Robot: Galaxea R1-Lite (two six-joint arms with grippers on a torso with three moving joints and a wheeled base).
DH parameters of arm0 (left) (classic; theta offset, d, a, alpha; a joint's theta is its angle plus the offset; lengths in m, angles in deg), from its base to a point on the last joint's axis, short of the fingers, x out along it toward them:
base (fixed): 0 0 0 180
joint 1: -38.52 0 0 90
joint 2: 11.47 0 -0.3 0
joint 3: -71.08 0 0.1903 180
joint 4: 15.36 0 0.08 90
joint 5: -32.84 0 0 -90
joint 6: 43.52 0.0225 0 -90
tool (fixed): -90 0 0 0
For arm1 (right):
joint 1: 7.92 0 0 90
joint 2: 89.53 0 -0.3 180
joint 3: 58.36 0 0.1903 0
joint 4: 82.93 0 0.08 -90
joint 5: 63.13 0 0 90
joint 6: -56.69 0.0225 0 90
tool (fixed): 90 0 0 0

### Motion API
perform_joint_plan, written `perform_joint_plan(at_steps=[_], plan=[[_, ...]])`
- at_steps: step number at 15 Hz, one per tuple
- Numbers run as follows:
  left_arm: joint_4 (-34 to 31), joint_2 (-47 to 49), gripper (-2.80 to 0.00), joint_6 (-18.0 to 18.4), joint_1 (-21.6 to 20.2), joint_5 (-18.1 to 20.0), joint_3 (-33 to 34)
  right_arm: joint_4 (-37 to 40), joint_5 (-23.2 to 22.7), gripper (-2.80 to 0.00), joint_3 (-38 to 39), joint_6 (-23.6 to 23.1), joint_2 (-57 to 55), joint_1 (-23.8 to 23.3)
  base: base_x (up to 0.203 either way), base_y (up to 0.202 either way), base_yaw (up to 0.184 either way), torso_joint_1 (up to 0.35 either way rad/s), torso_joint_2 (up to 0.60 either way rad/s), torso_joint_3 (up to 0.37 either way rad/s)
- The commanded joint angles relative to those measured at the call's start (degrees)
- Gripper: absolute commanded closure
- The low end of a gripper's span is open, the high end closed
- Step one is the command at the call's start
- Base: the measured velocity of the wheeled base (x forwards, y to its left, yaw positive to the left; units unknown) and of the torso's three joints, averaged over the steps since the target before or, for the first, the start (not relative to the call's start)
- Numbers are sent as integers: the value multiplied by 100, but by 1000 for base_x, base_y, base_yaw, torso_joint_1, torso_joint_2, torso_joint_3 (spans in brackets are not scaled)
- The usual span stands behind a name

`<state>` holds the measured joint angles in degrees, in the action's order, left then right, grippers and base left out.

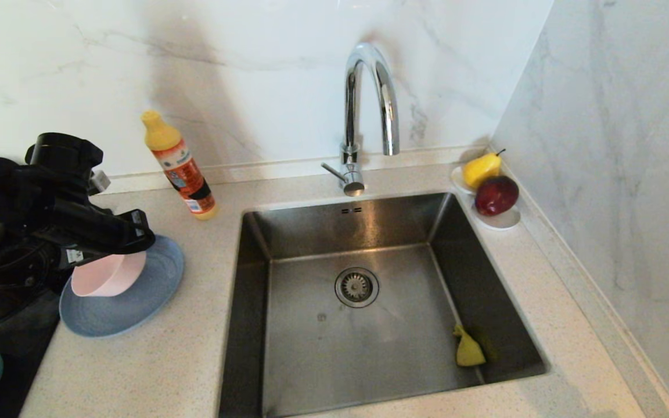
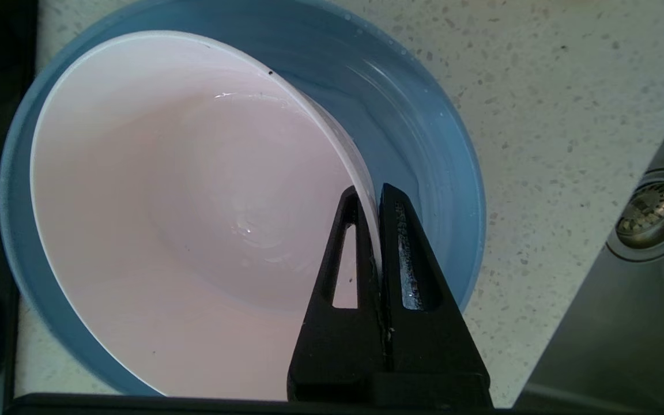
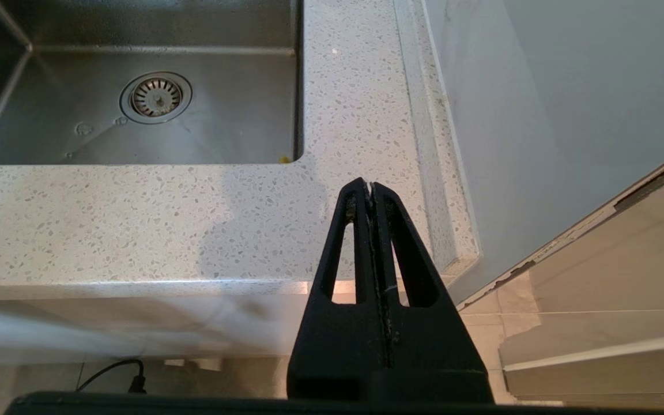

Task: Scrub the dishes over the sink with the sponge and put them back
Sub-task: Place the bowl on the plate, then place the bowl on the bowl

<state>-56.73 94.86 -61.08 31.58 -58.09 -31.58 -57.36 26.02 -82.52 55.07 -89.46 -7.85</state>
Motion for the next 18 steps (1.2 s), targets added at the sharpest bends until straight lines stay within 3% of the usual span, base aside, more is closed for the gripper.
perform_joint_plan(at_steps=[1, 3, 4, 12, 13, 18], plan=[[7, 116, 0, -10, 4, -4, 2, 0, -3, 0, 0, -5, 10, 1, 0, 0, 0, 0, 0, 0], [7, 150, 0, -10, 2, 2, -3, 0, -11, 0, 0, -5, 10, 1, 0, 0, 0, 0, 0, 0], [7, 151, -280, -16, 0, 11, -15, 0, -3, 0, 0, -5, 10, 1, 0, 0, 0, 0, 0, 0], [-69, -106, -280, -316, -55, -3, -535, 0, -8, 0, 0, -5, 10, 1, 0, 0, 0, 0, 0, 0], [-147, -236, 0, -343, -157, -10, -608, 0, -3, 0, 0, -5, 10, 1, 0, 0, 0, 0, 0, 0], [-1085, -510, 0, -467, -1163, -40, -1226, 0, -3, 0, 0, -5, 10, 1, 0, 0, 0, 0, 0, 0]])
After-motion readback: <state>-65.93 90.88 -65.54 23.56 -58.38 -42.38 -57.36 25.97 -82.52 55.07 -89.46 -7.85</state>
